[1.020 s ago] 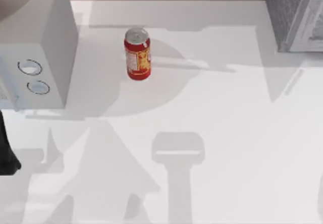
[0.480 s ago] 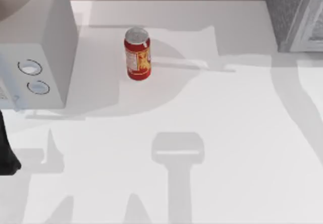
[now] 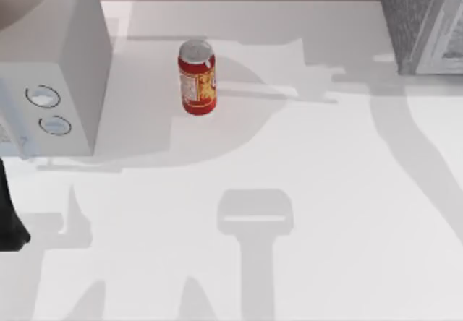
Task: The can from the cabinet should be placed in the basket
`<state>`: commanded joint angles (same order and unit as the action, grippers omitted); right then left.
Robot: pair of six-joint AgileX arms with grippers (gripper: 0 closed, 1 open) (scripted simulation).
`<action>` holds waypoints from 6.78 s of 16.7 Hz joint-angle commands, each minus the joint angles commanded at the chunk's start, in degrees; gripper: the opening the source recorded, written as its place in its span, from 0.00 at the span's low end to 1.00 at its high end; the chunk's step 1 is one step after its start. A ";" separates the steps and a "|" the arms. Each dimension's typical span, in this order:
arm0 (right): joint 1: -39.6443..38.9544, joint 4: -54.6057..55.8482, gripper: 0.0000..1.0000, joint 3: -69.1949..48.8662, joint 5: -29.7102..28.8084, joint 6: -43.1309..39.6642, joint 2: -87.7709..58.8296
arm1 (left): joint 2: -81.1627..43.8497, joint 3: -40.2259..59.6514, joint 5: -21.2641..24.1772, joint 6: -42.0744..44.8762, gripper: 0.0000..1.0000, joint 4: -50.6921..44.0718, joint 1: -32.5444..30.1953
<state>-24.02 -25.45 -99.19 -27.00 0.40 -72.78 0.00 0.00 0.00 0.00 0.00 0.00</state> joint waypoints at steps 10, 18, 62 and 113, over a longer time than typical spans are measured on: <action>4.81 2.61 1.00 -6.05 4.68 0.12 -8.63 | 0.00 0.00 0.00 0.00 1.00 0.00 0.00; 6.75 4.90 1.00 6.93 7.16 -0.28 1.66 | 0.00 0.00 0.00 0.00 1.00 0.00 0.00; 24.02 25.45 1.00 99.20 27.00 -0.40 72.78 | -75.18 27.30 -19.38 0.20 1.00 47.54 -20.24; 24.02 25.45 1.00 99.20 27.00 -0.40 72.78 | -146.54 67.50 -30.67 0.70 0.00 79.35 -32.93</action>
<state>0.00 0.00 0.00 0.00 0.00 0.00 -146.54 67.50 -30.67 0.70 79.35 -32.93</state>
